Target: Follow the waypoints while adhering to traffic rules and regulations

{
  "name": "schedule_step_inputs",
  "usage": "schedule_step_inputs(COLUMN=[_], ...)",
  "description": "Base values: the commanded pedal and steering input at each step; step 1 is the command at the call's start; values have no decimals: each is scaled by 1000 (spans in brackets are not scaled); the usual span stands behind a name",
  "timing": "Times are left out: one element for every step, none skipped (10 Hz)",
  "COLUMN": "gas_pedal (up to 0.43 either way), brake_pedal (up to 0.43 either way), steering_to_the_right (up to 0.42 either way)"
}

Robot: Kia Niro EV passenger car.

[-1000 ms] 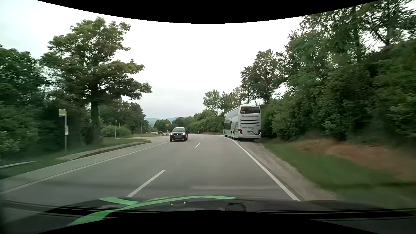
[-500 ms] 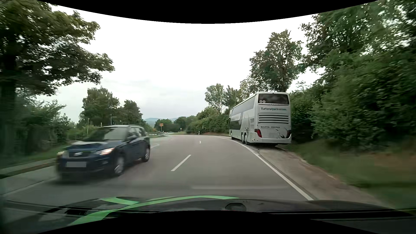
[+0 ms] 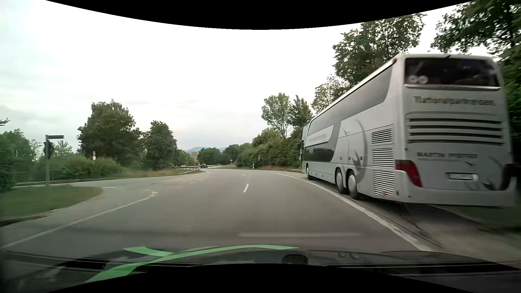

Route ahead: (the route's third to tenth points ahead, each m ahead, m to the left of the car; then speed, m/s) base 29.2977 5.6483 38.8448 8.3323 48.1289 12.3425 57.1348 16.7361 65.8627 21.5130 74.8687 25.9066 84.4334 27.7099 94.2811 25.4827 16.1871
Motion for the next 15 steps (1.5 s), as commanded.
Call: schedule_step_inputs(gas_pedal=[67, 67, 28, 8, 8, 8, 8, 8, 8, 39, 39, 79, 87, 87, 79], brake_pedal=[0, 0, 0, 0, 0, 0, 0, 0, 0, 0, 0, 0, 0, 0, 0], steering_to_the_right=[-40, -43, -49, -51, -51, -52, -53, -54, -54, -54, -54, -54, -54, -54, -54])
